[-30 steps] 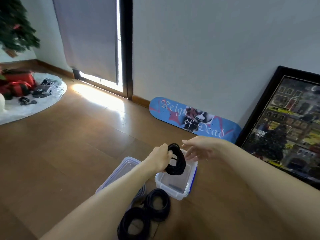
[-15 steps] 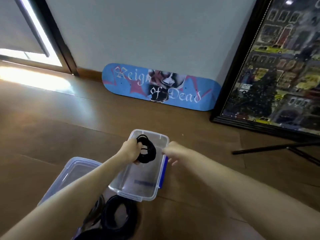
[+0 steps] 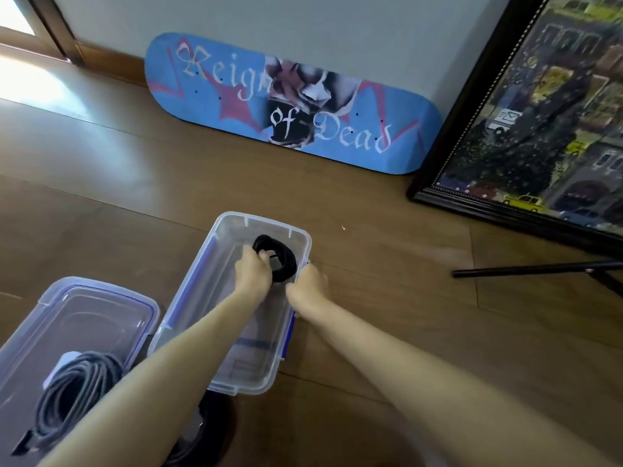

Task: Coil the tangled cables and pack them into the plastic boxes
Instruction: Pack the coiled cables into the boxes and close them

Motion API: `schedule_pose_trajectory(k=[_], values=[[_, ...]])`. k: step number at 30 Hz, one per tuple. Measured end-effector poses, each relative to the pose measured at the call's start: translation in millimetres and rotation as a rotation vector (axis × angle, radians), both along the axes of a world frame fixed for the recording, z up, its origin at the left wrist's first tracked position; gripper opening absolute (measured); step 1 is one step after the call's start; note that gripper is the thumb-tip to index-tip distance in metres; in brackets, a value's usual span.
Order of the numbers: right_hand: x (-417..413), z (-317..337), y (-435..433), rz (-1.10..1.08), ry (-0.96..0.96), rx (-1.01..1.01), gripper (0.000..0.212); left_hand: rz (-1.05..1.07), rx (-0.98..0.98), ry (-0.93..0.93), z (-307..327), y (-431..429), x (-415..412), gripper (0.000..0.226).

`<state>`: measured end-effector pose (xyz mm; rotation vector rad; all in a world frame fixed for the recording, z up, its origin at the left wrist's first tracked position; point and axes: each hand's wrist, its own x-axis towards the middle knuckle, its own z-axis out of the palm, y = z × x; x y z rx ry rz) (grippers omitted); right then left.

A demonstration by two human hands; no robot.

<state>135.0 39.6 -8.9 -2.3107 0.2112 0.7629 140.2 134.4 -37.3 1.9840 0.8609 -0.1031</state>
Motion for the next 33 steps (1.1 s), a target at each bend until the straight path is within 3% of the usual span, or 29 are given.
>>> schedule_pose_trajectory(k=[4,8,11,16,24,26,27,30,33], values=[[1.4,-6.1,3.0,-0.049,0.028,0.011,0.024,0.112,-0.106,-0.023,-11.7,-16.5,2.3,0.030],[1.9,-7.8,1.2,-0.024,0.025,0.005,0.019,0.034,0.087,0.129,-18.8,-11.1,6.9,0.044],[1.4,-8.1,0.5,-0.018,0.018,0.008,0.014,-0.026,0.042,0.169,-17.8,-3.4,5.7,0.056],[1.5,-5.3,-3.4,0.019,0.011,0.014,0.015,-0.047,-0.067,0.107,-15.2,5.2,5.0,0.066],[1.2,-3.9,-5.5,0.012,0.001,0.003,0.029,0.054,-0.112,-0.095,-17.0,15.6,3.6,0.052],[1.4,-2.4,-4.2,0.004,-0.005,-0.002,0.016,0.060,-0.099,-0.110,-16.0,18.5,0.7,0.050],[0.9,0.9,-2.8,-0.009,-0.019,-0.014,0.017,0.049,-0.081,-0.114,-14.0,19.9,-1.8,0.049],[-3.9,8.5,3.2,-0.036,-0.119,-0.135,0.064,-0.017,-0.009,-0.099,-2.3,25.1,-12.5,0.042],[-13.4,23.1,13.7,0.041,-0.334,-0.235,0.060,-0.114,0.086,-0.089,22.6,32.1,-28.7,0.035]])
